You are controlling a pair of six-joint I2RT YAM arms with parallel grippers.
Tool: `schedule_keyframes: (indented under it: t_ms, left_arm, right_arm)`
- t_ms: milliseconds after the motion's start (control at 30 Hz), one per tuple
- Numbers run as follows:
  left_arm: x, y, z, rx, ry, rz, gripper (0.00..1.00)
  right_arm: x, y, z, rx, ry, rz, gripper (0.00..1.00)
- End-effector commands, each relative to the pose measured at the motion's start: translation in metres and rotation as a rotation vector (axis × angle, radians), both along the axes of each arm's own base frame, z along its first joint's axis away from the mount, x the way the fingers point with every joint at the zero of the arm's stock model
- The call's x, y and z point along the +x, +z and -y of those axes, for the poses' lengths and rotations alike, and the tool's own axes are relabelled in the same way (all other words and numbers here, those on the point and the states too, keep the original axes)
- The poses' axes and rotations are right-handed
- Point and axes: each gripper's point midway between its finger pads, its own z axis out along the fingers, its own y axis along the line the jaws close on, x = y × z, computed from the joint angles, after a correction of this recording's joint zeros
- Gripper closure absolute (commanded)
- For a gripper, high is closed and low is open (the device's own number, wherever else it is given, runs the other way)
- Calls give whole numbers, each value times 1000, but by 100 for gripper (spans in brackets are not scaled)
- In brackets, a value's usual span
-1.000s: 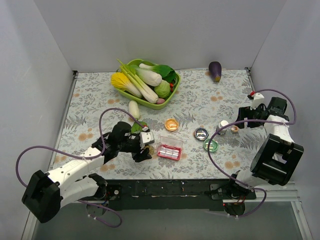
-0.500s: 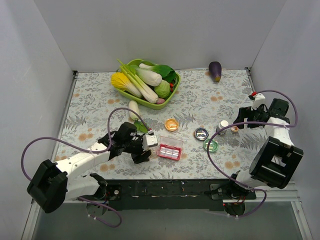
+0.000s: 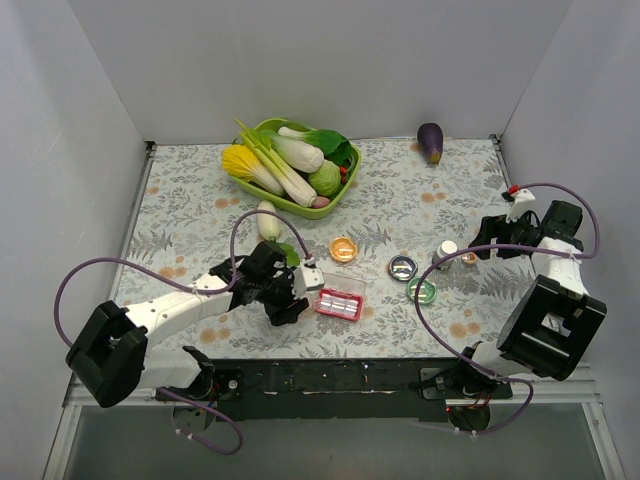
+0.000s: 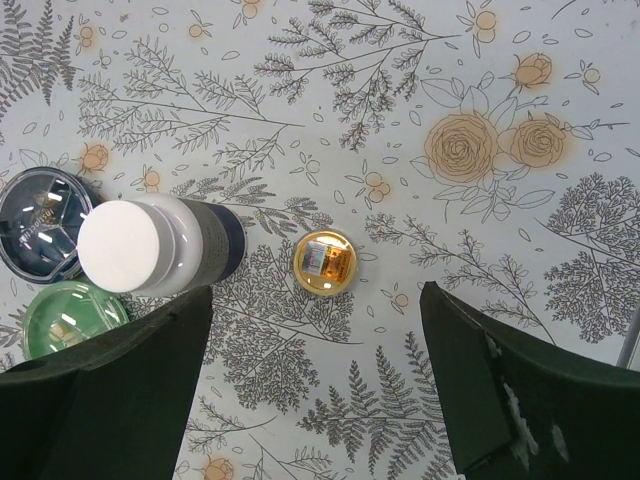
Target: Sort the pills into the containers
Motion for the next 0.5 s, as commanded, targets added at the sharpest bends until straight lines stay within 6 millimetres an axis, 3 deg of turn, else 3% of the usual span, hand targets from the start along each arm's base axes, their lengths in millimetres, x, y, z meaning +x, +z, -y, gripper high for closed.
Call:
schedule_keyframes:
  t_ms: [0, 467]
  left_arm:
    - [4, 9, 2, 20, 23, 12, 100]
    - [4, 2, 7, 76, 13, -9, 100]
  right_arm:
    - [4, 14, 1, -6, 13, 64, 8]
    - [1, 12, 4, 11, 6, 60, 5]
